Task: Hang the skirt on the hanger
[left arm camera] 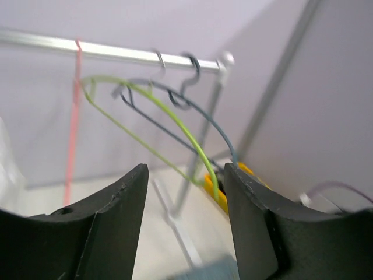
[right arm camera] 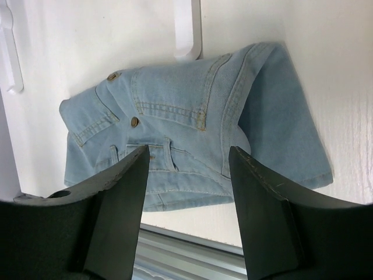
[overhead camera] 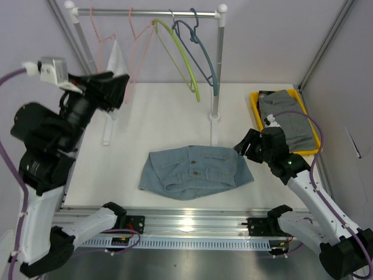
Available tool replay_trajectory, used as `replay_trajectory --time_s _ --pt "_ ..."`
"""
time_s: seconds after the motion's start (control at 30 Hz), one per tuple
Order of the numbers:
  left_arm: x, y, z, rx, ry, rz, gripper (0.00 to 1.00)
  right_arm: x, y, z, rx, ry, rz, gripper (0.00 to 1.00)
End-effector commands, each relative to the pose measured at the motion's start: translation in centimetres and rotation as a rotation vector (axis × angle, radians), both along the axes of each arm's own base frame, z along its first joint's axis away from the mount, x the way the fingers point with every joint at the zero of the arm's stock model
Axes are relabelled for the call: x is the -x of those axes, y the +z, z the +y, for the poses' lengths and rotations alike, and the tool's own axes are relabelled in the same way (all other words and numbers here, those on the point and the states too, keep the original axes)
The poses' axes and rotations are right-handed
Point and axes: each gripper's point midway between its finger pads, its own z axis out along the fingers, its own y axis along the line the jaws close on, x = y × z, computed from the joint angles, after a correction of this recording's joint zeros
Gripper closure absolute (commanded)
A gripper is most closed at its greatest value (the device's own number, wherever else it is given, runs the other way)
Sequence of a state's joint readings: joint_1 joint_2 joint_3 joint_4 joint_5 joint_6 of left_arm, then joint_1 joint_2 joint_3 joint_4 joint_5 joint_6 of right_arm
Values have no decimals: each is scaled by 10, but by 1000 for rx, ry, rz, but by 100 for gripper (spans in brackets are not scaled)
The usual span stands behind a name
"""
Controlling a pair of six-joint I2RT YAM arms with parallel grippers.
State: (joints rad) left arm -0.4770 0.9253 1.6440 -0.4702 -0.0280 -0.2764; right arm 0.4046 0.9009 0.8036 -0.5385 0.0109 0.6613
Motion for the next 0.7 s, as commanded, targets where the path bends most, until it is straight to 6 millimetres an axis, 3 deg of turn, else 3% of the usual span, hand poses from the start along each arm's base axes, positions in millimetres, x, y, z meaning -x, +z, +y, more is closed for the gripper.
replay_trajectory --time_s 0.0,0.03,0.07,0.1,0.23,0.27,0.3,0.37,0.4,0.5,0.67 --pt "-85 -1 18 -150 236 25 40 -14 31 12 -17 53 -91 39" --pt "-99 -4 15 -151 211 44 41 -15 32 13 -17 59 -96 39" --pt "-126 -11 9 -173 183 73 41 -17 36 14 -18 65 -103 39" --pt "-135 -5 8 -179 184 61 41 -18 36 15 -10 72 -104 39" --pt "-184 -23 -3 -246 158 114 42 -25 41 16 8 91 -119 39" --pt "-189 -14 -1 -238 169 95 42 -26 40 17 10 96 -118 39" --pt "-206 -29 -4 -250 170 128 42 -28 43 18 5 101 -123 39" --pt "-219 -32 -6 -252 158 137 42 -31 44 20 5 112 -129 40" --pt "-236 -41 -7 -258 174 161 41 -32 44 21 0 116 -129 40" --pt "-255 -54 -5 -277 209 213 43 -34 43 22 1 126 -128 40" --pt "-266 -72 -2 -281 237 248 45 -32 39 22 -2 129 -121 40"
